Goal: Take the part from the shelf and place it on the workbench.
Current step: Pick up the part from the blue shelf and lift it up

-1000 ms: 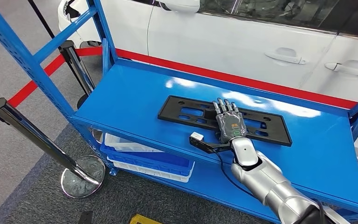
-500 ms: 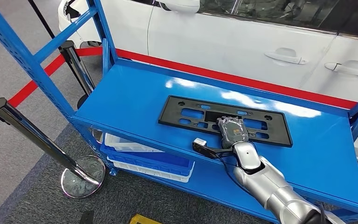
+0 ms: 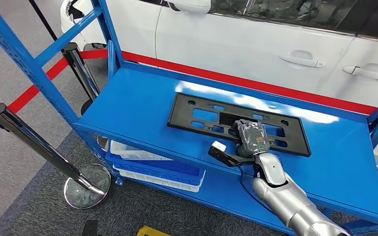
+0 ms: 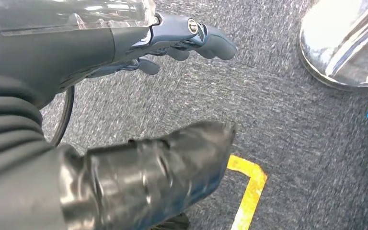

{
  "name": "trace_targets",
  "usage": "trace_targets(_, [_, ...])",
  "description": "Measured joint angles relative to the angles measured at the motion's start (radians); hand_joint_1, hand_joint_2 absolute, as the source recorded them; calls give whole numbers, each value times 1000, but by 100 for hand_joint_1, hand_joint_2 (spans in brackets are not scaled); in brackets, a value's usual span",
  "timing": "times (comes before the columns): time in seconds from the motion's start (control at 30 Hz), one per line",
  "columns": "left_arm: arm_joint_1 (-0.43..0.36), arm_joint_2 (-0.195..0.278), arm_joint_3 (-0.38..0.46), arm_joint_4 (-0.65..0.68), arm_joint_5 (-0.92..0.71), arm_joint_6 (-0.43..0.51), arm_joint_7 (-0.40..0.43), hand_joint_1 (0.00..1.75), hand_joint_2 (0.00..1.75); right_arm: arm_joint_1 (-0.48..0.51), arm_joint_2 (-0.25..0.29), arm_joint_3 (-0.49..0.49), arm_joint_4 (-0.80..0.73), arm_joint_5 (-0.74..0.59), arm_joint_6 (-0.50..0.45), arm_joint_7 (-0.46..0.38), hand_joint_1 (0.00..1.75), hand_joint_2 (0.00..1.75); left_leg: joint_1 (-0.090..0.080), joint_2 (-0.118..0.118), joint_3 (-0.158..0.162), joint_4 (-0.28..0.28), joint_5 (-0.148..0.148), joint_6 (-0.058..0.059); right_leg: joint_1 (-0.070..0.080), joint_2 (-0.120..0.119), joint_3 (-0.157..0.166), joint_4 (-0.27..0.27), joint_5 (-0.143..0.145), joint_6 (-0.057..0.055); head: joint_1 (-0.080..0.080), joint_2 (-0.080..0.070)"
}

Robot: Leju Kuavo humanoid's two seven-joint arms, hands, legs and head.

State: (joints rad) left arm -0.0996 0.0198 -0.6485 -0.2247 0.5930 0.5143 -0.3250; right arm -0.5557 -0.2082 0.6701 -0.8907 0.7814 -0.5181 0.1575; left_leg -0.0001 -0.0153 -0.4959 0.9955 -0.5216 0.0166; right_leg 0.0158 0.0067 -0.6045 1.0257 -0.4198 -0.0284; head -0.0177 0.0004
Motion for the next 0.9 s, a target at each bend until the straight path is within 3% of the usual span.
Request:
trace_targets(0.23, [4,2,0,0,5,3,19,0,175,71,-24,-90,-290,-120,-61,-64,175,175,0,-1,-1,0,0,0,0,-1,-1,0,0,0,0,0])
trace_targets(0.5, [8,2,0,0,29,-12,33,0,175,147,-45,-200,-677,-426,-105,-184,175,175,0,-1,-1,0,0,0,0,-1,-3,0,0,0,0,0])
trace_targets(0.73, [9,4,0,3,39,-23,43,0,175,219,-52,-244,-960,-709,13,-370,175,175,-5,-1,-6,2,-1,3,-5,-1,-3,-1,0,3,0,0])
trace_targets(0.9, [9,5,0,3,37,-26,47,0,175,256,-51,-245,-1127,-860,127,-437,175,175,-9,-1,-10,6,-1,13,-9,-1,-4,-1,3,11,-1,0])
